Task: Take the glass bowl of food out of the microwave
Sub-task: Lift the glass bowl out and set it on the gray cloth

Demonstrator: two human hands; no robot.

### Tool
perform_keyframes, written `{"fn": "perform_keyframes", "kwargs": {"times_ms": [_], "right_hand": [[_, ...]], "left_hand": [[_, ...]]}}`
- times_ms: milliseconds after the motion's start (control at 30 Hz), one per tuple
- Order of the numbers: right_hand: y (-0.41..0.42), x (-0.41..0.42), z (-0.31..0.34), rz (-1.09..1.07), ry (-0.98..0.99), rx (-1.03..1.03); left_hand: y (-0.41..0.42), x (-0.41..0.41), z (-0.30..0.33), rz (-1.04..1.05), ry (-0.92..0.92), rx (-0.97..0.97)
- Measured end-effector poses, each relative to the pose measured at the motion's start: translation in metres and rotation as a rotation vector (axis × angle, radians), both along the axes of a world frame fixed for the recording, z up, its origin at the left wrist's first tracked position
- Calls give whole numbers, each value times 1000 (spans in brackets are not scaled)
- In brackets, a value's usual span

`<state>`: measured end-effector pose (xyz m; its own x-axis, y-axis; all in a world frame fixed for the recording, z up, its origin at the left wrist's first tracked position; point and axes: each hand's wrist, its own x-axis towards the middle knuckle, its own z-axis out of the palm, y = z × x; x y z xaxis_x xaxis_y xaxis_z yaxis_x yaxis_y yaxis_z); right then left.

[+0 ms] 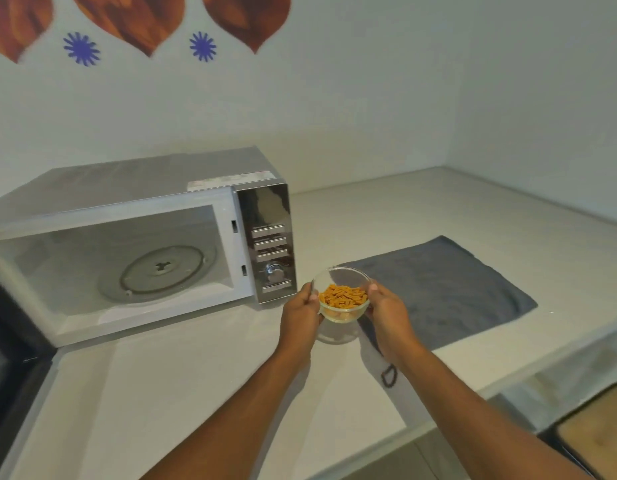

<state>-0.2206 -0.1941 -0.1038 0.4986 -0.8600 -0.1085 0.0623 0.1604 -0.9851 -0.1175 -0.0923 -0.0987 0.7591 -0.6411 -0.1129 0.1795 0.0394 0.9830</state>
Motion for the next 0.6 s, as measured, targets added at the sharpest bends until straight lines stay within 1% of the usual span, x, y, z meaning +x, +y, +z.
{"fn": "perform_keyframes", "kwargs": {"times_ms": [167,233,400,600], "right_hand": [[-48,-18,1,-113,40,-4],[-63,-23,2,-151,60,-11],[-94,-28,-1,-208,107,16],[-111,-26,-10,-210,126,50]], "left_hand": [[-54,-13,3,-146,-126,79],[-74,-16,4,-171,-165,134],[-108,-20,1,-227,-190,166],[-126,-18,-12,-244,-197,218]]}}
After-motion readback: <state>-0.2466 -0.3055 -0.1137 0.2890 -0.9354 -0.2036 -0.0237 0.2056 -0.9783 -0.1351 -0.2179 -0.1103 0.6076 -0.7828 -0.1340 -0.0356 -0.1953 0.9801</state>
